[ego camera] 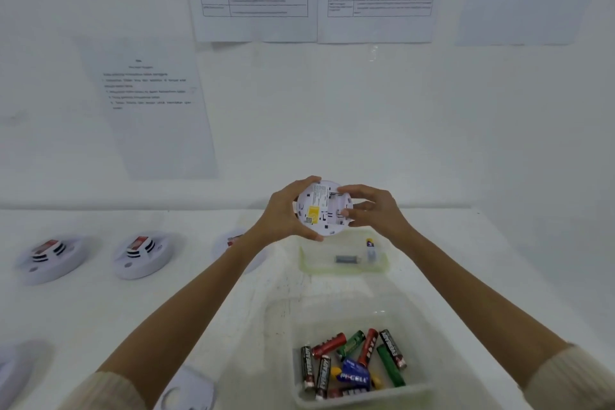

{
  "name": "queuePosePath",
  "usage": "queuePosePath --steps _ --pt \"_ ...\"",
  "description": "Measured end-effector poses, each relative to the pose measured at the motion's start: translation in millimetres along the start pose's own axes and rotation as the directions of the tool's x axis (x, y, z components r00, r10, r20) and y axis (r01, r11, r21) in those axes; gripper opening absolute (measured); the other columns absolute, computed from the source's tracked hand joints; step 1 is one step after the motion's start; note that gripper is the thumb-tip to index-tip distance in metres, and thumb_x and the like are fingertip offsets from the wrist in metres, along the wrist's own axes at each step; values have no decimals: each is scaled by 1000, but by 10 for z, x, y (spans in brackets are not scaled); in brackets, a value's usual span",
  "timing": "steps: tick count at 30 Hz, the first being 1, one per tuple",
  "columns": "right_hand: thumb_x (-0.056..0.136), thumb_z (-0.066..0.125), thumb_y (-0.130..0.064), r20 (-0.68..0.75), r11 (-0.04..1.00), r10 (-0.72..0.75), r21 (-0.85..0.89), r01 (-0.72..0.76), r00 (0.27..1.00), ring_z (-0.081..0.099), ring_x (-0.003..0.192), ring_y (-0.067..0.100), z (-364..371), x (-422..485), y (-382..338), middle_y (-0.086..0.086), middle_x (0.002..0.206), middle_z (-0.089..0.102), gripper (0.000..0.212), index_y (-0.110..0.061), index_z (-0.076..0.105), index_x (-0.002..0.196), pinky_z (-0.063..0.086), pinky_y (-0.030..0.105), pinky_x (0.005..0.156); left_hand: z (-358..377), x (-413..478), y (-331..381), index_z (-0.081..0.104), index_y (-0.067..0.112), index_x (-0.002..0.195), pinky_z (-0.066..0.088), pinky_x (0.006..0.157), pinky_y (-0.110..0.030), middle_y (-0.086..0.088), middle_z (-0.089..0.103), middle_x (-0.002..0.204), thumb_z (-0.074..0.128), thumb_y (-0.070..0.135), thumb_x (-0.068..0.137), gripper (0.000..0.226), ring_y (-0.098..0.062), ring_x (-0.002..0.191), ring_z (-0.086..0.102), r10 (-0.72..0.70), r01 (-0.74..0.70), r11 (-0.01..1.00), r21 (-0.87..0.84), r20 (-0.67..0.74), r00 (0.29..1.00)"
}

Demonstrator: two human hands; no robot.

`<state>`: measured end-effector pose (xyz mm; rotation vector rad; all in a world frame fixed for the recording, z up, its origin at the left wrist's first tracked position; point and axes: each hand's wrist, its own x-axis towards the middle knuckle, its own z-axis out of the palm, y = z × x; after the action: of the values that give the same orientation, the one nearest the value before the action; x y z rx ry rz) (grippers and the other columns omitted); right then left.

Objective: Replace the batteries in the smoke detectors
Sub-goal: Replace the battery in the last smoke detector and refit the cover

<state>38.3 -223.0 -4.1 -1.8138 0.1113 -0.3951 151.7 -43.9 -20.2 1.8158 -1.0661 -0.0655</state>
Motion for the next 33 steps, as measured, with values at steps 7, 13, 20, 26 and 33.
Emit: queuePosePath --steps 7,13,20,26,33 --pt "78 71 -1 84 986 165 19 -167 983 64 74 14 -113 147 297 7 87 69 22 -12 59 92 57 32 71 -63 -11 -181 45 28 128 51 79 -13 19 51 122 93 8 44 98 13 105 47 -16 16 1000 11 -22 1000" --pt "84 56 1 412 764 294 -644 47 863 59 76 -2 63 218 343 -2 96 68 23 -9 67 102 42 1 69 -20 1 -159 43 28 129 50 83 -15 17 49 125 93 10 45 99 15 108 43 50 -51 997 65 21 999" --pt "78 51 7 427 622 309 -767 160 850 54 75 7 36 278 338 6 95 70 38 -15 71 102 42 13 71 25 -5 -173 41 26 131 52 87 -32 20 45 128 92 17 44 101 16 113 39 118 -119 987 110 13 993" --pt "78 66 0 -63 913 92 -392 -109 994 58 47 -2 16 268 405 7 70 66 10 0 72 86 52 14 56 75 -18 -212 45 16 134 53 88 -36 16 47 127 93 9 44 101 17 112 40 61 -59 997 42 -51 997" --pt "93 51 -5 -188 912 247 376 -163 951 68 69 27 -94 163 275 14 81 58 13 0 59 103 59 33 60 104 -20 -238 45 18 132 51 87 -29 22 46 123 93 9 45 100 20 105 42 55 -54 998 28 -71 996"
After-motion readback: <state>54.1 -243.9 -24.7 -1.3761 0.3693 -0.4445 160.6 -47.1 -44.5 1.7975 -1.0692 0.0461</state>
